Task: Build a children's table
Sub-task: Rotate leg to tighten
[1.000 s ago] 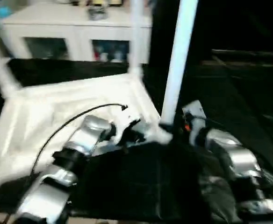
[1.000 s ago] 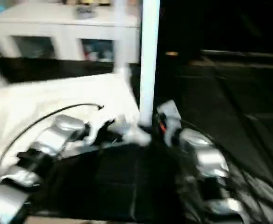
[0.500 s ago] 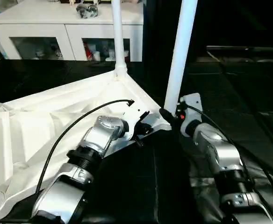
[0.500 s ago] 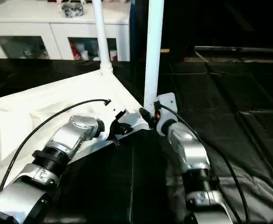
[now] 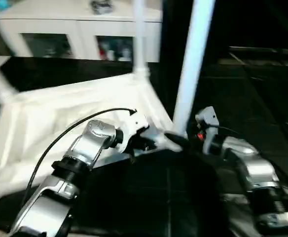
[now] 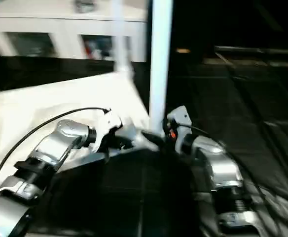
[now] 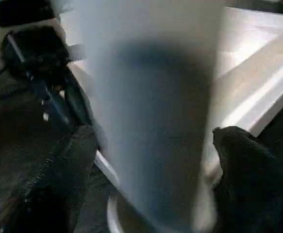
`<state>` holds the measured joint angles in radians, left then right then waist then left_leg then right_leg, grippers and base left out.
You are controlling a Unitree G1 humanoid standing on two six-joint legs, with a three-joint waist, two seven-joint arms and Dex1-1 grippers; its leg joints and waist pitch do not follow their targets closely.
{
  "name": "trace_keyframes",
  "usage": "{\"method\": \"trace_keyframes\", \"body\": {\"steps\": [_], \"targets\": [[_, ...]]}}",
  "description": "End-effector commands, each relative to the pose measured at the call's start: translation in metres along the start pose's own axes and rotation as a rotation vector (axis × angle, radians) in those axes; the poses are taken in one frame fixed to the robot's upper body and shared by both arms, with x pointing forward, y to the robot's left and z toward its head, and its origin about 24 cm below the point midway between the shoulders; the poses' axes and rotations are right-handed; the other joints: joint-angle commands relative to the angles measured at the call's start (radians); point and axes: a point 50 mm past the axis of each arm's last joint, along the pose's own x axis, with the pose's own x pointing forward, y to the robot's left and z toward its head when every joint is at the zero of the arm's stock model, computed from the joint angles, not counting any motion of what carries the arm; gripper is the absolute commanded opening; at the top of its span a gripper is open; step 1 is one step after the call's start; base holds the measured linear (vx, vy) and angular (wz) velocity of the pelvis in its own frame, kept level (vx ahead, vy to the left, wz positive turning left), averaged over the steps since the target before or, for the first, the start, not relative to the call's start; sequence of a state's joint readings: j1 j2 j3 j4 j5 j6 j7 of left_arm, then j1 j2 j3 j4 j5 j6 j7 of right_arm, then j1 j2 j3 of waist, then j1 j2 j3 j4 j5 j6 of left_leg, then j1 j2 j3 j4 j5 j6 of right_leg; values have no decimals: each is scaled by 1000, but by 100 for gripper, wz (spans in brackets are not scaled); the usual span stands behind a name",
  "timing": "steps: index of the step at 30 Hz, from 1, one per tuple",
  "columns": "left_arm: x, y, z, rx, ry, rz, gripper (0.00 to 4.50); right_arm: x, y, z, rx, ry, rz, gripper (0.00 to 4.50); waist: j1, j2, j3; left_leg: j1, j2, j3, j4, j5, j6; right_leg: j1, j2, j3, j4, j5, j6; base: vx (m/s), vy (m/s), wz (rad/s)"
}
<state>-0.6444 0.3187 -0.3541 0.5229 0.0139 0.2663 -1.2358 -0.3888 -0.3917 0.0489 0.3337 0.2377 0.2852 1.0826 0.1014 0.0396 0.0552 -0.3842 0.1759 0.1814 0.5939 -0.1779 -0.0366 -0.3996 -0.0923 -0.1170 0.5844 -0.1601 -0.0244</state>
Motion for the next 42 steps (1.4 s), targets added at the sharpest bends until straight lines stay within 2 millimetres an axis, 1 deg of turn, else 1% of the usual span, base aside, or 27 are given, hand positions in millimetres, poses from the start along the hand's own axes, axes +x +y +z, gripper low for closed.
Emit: {"method": "trace_keyframes", "body": {"steps": [1, 2, 3, 4, 5, 8, 9, 11, 12, 13, 14, 15, 17, 19, 21, 23, 24, 26, 28, 30, 33, 34, 38, 39, 40, 41, 42], "targets": [[0, -5, 11, 86, -3, -85, 0, -4, 7, 4, -9, 17, 112, 412, 1, -7, -75, 28, 68, -19, -66, -209, 72, 53, -74, 61, -60, -212, -225, 0, 0, 0], [-3, -7, 8, 102, 17, -126, 0, -8, 9, 4, -14, 43, 180, 412, 5, -10, -73, 26, 67, -18, -65, -212, 73, 54, -75, 62, -61, -228, -217, 0, 0, 0], [-5, -9, 6, 124, 35, -160, 0, -11, 11, 3, -22, 64, 227, 412, 7, -9, -72, 23, 67, -19, -65, -215, 72, 56, -78, 63, -64, -255, -207, 0, 0, 0], [-5, -9, 6, 124, 35, -160, 0, -11, 11, 3, -22, 64, 227, 412, 7, -9, -72, 23, 67, -19, -65, -215, 72, 56, -78, 63, -64, -255, -207, 0, 0, 0], [-7, -10, 4, 141, 50, -188, 0, -12, 12, 2, -27, 79, 264, 412, 12, -10, -72, 25, 66, -19, -65, -222, 68, 51, -79, 63, -68, -288, -195, 0, 0, 0], [-9, -13, 2, 168, 74, -236, 0, -14, 14, 2, -37, 105, 327, 412, 15, -11, -71, 24, 66, -19, -64, -228, 61, 49, -78, 64, -69, -311, -191, 0, 0, 0], [-10, -14, 1, 175, 82, -253, 0, -15, 15, 2, -37, 110, 345, 387, 19, -16, -72, 24, 66, -20, -64, -224, 59, 49, -81, 65, -67, -327, -189, 0, 0, 0], [-12, -17, -1, 195, 97, -284, 0, -15, 16, 2, -33, 114, 372, 378, 19, -15, -71, 22, 67, -21, -65, -223, 58, 49, -80, 65, -67, -341, -184, 0, 0, 0], [-12, -17, -1, 195, 97, -284, 0, -15, 16, 2, -33, 114, 372, 375, 19, -14, -71, 23, 68, -21, -65, -223, 57, 48, -80, 65, -68, -344, -182, 0, 0, 0], [-13, -17, -1, 202, 103, -296, 0, -14, 16, 3, -36, 117, 382, 349, 22, -14, -72, 26, 68, -20, -65, -222, 52, 45, -79, 66, -67, -342, -184, 0, 0, 0], [-13, -18, -2, 208, 106, -307, 0, -14, 16, 3, -37, 119, 390, 349, 22, -16, -72, 25, 68, -19, -65, -221, 53, 45, -78, 66, -67, -340, -184, 0, 0, 0], [-14, -19, -2, 214, 108, -319, 0, -12, 16, 3, -39, 120, 400, 337, 22, -16, -72, 25, 68, -20, -65, -225, 51, 46, -79, 66, -66, -343, -185, 0, 0, 0], [-14, -20, -3, 216, 108, -322, 0, -12, 16, 2, -39, 120, 405, 332, 24, -15, -72, 25, 67, -20, -65, -229, 50, 45, -79, 66, -67, -348, -182, 0, 0, 0], [-13, -21, -3, 219, 108, -328, 0, -10, 18, 2, -33, 118, 421, 324, 24, -19, -72, 22, 67, -20, -65, -222, 51, 47, -79, 66, -65, -344, -180, 0, 0, 0], [-13, -21, -3, 221, 108, -331, 0, -9, 20, 2, -35, 117, 433, 292, 24, -18, -74, 23, 67, -20, -64, -212, 52, 47, -79, 67, -63, -327, -184, 0, 0, 0], [-13, -21, -3, 222, 108, -333, 0, -8, 21, 2, -30, 118, 446, 291, 25, -19, -74, 22, 67, -19, -64, -208, 56, 47, -79, 67, -62, -321, -187, 0, 0, 0], [-13, -22, -3, 222, 108, -333, 0, -8, 21, 2, -30, 118, 448, 285, 25, -19, -74, 22, 67, -20, -64, -208, 56, 47, -80, 67, -62, -323, -187, 0, 0, 0], [-13, -22, -3, 223, 108, -335, 0, -8, 22, 2, -24, 118, 458, 256, 26, -19, -74, 23, 67, -19, -63, -204, 57, 47, -79, 67, -62, -324, -185, 0, 0, 0], [-13, -21, -3, 223, 108, -335, 0, -9, 22, 1, -22, 119, 461, 249, 29, -19, -75, 21, 67, -19, -63, -196, 60, 47, -79, 67, -61, -313, -185, 0, 0, 0], [-12, -21, -3, 222, 108, -334, 0, -9, 23, 1, -15, 120, 469, 219, 30, -19, -74, 22, 66, -19, -62, -196, 59, 47, -78, 67, -61, -319, -183, 0, 0, 0], [-12, -21, -3, 217, 106, -327, 0, -9, 24, 0, -3, 118, 474, 210, 31, -21, -74, 21, 66, -19, -63, -201, 56, 47, -79, 67, -62, -334, -177, 0, 0, 0], [-11, -20, -3, 205, 102, -316, 0, -8, 25, 0, 8, 109, 474, 207, 31, -20, -74, 23, 66, -19, -63, -203, 55, 46, -79, 67, -63, -338, -177, 0, 0, 0], [-10, -17, -1, 170, 82, -280, 0, -6, 27, 0, 39, 84, 456, 204, 30, -22, -73, 23, 67, -18, -64, -203, 52, 47, -78, 67, -63, -335, -178, 0, 0, 0], [-8, -14, 2, 133, 57, -243, 0, -2, 27, 0, 62, 69, 412, 204, 31, -18, -73, 24, 66, -19, -64, -208, 50, 46, -78, 67, -64, -348, -176, 0, 0, 0], [-7, -12, 4, 111, 43, -212, 0, 1, 27, 0, 66, 60, 374, 204, 30, -20, -72, 26, 66, -19, -64, -215, 44, 44, -79, 68, -66, -358, -174, 0, 0, 0], [-7, -12, 4, 111, 43, -212, 0, 1, 27, 0, 66, 60, 374, 204, 28, -20, -70, 25, 66, -19, -65, -222, 41, 44, -78, 67, -68, -370, -172, 0, 0, 0], [-6, -9, 6, 88, 32, -177, 0, 6, 26, -1, 64, 52, 321, 204, 26, -20, -69, 24, 63, -21, -66, -234, 31, 44, -79, 65, -71, -402, -162, 0, 0, 0]]}}
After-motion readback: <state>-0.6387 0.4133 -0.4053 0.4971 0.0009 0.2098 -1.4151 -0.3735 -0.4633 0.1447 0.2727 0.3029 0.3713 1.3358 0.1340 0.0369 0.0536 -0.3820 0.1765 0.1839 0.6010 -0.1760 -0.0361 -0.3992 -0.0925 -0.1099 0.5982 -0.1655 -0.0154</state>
